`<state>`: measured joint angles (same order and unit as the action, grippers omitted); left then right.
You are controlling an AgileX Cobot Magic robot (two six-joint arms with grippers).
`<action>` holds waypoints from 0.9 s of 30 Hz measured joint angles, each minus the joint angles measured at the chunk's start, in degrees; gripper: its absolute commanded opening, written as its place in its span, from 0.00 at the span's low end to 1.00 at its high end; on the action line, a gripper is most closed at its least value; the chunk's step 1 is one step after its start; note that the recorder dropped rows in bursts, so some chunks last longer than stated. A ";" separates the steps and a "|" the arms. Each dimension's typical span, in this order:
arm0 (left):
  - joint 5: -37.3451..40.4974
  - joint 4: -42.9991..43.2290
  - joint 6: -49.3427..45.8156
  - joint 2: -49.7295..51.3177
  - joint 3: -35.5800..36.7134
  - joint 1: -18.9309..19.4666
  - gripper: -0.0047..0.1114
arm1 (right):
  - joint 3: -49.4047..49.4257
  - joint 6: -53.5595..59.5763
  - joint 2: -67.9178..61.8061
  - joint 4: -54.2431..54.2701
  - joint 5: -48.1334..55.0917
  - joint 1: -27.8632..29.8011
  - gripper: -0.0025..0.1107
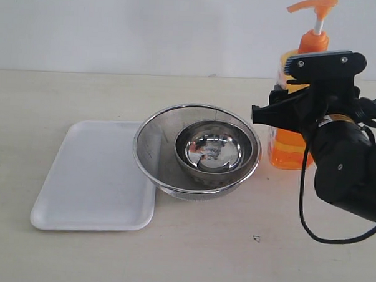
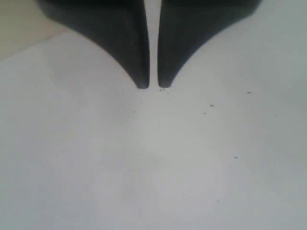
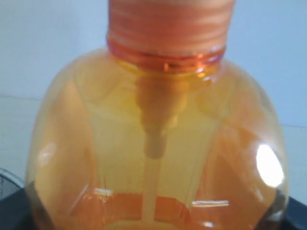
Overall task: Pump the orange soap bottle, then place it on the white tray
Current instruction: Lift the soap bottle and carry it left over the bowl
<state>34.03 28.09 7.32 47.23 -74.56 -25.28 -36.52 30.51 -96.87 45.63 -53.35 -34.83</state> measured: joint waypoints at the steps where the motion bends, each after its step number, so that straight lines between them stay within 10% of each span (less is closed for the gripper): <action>1: 0.00 0.86 0.77 -0.43 0.00 0.00 0.08 | 0.00 0.48 0.40 0.00 0.00 0.00 0.02; 15: 2.78 25.82 18.47 -6.62 -0.93 0.00 0.08 | 0.00 3.85 3.62 0.00 0.85 0.00 0.02; 27: 10.64 27.87 17.29 -7.42 -3.04 0.00 0.08 | -8.72 13.22 7.64 1.69 11.86 0.00 0.02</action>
<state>44.67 55.96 24.61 39.81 -77.59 -25.28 -45.24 43.73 -89.23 47.32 -41.49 -34.83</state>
